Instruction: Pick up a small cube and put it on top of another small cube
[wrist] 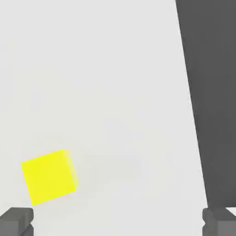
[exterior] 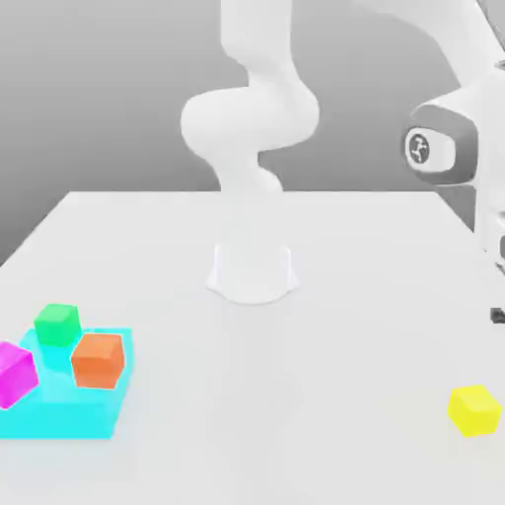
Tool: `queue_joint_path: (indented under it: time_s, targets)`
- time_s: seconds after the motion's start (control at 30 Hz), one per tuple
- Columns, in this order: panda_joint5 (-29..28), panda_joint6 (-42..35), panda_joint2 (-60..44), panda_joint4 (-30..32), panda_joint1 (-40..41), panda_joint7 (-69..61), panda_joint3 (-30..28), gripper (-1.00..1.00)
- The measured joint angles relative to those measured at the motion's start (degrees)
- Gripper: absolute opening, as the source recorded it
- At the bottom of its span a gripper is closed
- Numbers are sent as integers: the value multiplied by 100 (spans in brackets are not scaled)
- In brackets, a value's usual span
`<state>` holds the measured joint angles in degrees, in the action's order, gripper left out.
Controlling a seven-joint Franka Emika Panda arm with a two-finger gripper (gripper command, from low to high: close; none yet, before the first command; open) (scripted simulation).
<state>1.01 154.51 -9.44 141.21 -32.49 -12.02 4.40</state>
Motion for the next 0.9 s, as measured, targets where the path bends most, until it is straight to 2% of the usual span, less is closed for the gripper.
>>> queue_joint_path:
  time_s: [0.1, 0.23, 0.27, 0.5, 0.67, 0.9]
  targets:
    - [-398, 318, -613, 39, -186, -180, 19, 0]
    - [-591, 945, -1444, -107, -320, -116, -109, 0]
    - [-609, 1038, -1561, -130, -337, -103, -129, -100]
    - [-623, 1013, -1544, -126, -332, -94, -123, -100]
    - [-434, 300, -631, 68, -218, -251, -9, -100]
    - [-613, -360, 542, 426, 1099, -895, -1077, -100]
